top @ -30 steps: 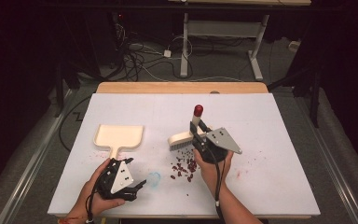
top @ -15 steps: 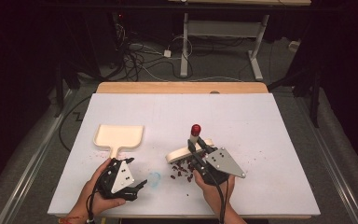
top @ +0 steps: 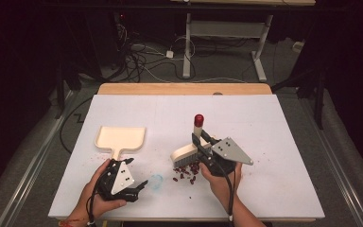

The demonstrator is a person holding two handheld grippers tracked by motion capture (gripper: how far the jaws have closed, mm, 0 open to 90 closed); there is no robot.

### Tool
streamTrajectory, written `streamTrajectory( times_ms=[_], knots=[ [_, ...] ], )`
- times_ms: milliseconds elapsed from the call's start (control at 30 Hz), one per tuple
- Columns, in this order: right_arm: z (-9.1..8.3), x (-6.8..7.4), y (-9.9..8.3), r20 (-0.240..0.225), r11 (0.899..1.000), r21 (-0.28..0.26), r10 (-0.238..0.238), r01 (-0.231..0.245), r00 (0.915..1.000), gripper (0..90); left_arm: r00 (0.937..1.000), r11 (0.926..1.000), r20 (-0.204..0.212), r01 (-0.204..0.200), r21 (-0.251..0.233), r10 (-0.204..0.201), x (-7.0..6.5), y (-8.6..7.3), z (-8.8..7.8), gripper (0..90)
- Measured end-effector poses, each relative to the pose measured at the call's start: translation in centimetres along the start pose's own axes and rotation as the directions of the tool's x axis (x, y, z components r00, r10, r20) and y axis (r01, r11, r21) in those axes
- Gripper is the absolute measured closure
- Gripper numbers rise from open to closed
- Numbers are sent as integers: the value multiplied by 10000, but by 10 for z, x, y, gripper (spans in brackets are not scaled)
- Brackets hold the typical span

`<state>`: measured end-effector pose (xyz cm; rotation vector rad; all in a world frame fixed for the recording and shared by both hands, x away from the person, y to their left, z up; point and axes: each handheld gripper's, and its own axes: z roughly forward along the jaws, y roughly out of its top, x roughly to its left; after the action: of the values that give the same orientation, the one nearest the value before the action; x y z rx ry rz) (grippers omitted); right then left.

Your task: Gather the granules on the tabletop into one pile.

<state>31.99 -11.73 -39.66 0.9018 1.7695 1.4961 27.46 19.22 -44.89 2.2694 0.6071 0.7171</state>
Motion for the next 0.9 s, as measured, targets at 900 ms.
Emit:
streamTrajectory(
  times_ms=[900],
  knots=[
    [57,-22,5,-7078,9960,77,-577,893,7041,703,9958,9976,-675,590,-373,-614,12,-6,-12,166]
  ],
)
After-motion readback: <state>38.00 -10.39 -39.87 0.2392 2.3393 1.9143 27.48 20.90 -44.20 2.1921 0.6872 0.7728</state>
